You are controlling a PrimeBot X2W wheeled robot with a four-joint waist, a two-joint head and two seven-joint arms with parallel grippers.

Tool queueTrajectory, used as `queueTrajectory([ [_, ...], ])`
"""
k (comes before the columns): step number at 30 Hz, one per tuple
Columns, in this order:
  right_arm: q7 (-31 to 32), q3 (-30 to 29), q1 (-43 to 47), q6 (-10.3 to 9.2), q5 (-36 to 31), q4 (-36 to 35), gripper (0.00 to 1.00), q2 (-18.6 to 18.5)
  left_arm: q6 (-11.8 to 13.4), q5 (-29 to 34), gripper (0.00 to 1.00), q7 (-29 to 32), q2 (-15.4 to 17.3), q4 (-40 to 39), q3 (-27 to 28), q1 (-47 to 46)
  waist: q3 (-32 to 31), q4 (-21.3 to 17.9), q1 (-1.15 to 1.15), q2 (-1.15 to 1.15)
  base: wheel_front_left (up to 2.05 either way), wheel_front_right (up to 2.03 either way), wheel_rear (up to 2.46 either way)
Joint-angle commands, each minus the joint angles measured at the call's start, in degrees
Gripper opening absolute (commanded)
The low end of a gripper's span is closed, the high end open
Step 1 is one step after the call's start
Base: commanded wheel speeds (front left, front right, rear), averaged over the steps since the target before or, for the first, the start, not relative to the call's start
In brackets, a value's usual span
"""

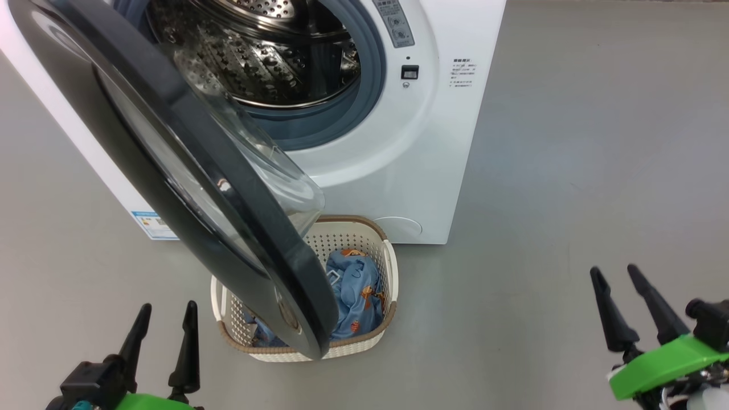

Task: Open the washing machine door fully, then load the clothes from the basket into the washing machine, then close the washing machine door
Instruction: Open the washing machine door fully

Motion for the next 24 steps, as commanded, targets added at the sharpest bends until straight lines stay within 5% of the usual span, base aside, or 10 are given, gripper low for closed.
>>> queueTrajectory([
  [1,-0.69,0.39,1.04,0.09,-1.18,-0.7,1.0,-0.59,-0.09,-0.36,1.0,-0.36,0.85,-1.48,2.17,-1.99,0.03,0.07,0.0,0.0,0.0,0.0,0.0],
  [13,-0.7,-0.58,2.74,0.09,-2.75,-0.22,1.0,0.74,-0.09,-0.27,0.99,-0.36,0.69,-1.36,2.43,-1.78,-0.76,-0.03,0.0,0.0,0.0,0.0,0.0],
  [14,-0.7,-0.65,2.72,0.09,-2.77,-0.25,1.0,0.75,-0.09,-0.2,0.42,-0.36,0.74,-1.36,2.37,-1.8,-0.76,-0.02,0.0,0.0,0.0,0.0,0.0],
  [15,-0.7,-0.7,2.69,0.09,-2.77,-0.26,1.0,0.76,-0.09,-0.21,0.05,-0.36,0.74,-1.36,2.33,-1.87,-0.79,0.01,0.0,0.0,0.0,0.0,0.0],
  [24,-0.7,-1.29,3.34,0.09,-2.29,-1.08,1.0,0.96,-0.09,-3.36,0.0,-0.36,0.45,-4.54,2.58,-2.66,-1.37,0.65,0.0,0.0,0.0,0.0,0.0],
])
